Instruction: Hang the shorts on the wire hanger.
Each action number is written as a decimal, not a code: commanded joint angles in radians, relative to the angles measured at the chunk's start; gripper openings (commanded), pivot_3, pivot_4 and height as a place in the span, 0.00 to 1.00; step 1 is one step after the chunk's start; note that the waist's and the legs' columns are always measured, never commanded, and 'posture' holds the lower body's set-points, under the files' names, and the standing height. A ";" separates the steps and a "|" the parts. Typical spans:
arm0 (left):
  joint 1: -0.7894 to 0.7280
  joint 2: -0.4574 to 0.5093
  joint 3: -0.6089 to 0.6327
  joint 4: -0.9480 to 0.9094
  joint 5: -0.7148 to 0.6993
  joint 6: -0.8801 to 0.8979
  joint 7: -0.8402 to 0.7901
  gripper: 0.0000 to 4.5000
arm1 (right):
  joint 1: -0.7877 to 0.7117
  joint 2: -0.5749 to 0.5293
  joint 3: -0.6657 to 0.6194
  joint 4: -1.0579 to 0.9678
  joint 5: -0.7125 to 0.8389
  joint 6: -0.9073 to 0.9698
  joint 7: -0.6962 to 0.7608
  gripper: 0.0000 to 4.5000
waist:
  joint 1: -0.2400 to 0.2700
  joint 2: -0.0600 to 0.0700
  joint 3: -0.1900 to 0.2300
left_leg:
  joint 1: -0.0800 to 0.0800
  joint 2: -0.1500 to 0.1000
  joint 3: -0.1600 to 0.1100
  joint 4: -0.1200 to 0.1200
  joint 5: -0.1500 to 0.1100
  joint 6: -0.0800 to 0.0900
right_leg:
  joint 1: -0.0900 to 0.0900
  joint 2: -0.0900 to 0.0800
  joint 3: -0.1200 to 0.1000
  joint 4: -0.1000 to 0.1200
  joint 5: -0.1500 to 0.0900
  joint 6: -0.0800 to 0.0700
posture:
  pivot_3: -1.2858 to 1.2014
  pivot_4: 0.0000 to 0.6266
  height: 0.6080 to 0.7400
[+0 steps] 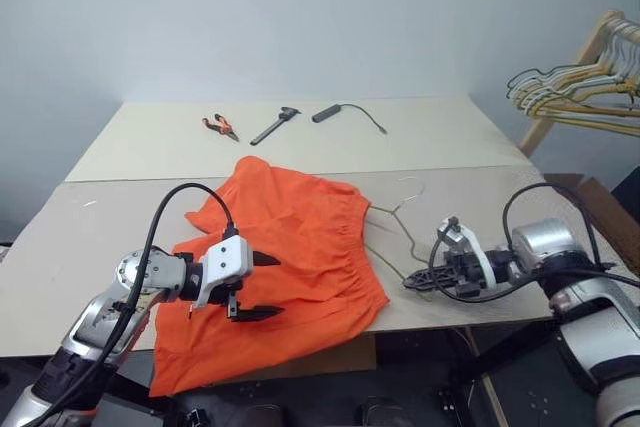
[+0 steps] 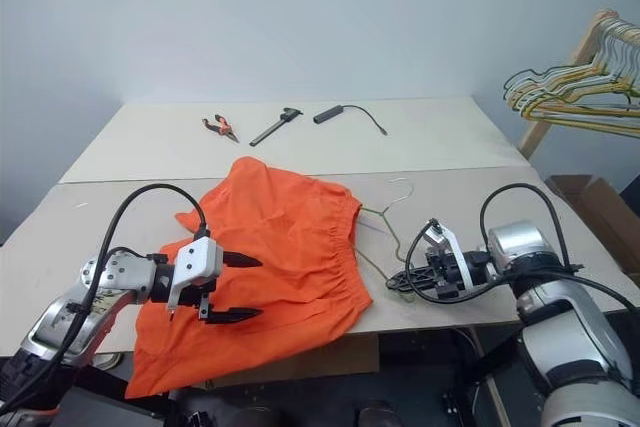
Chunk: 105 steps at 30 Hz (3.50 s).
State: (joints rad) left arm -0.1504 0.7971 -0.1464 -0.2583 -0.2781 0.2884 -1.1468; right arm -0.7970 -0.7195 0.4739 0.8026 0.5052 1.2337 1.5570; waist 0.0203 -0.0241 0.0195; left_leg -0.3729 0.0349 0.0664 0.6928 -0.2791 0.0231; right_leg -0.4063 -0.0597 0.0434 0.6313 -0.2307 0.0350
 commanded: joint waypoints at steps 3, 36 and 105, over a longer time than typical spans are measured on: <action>0.002 0.010 0.022 -0.037 -0.004 0.000 0.012 0.99 | -0.072 0.028 -0.096 0.083 -0.036 -0.086 0.021 0.00 | 0.007 0.000 0.000 | 0.000 0.000 0.000 0.000 0.000 0.000 | 0.000 0.000 0.000 0.000 0.000 0.000 | 0.56 0.00 1.00; -0.056 -0.001 -0.018 0.010 0.007 -0.014 -0.013 0.99 | 0.149 0.006 -0.383 -0.189 0.006 0.085 -0.268 0.00 | 0.001 0.001 0.000 | -0.001 0.000 0.000 0.000 0.000 0.000 | 0.000 0.000 0.000 -0.001 0.000 0.000 | 0.54 0.00 1.00; -0.976 -0.238 -0.090 1.032 0.266 -0.373 -0.383 0.09 | 0.005 -0.082 -0.134 -0.935 -0.471 -0.613 -0.362 0.00 | -0.027 0.000 0.001 | -0.018 -0.001 -0.001 0.004 0.001 0.000 | -0.016 0.001 -0.001 0.002 0.000 0.001 | 0.52 0.00 1.00</action>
State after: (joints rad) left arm -1.0960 0.5582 -0.2375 0.7731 -0.0207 -0.0695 -1.5437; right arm -0.7561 -0.8042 0.3674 -0.0831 0.0225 0.6199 1.1935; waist -0.0065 -0.0236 0.0201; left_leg -0.3912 0.0341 0.0656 0.6969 -0.2786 0.0229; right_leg -0.4228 -0.0592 0.0423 0.6333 -0.2303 0.0356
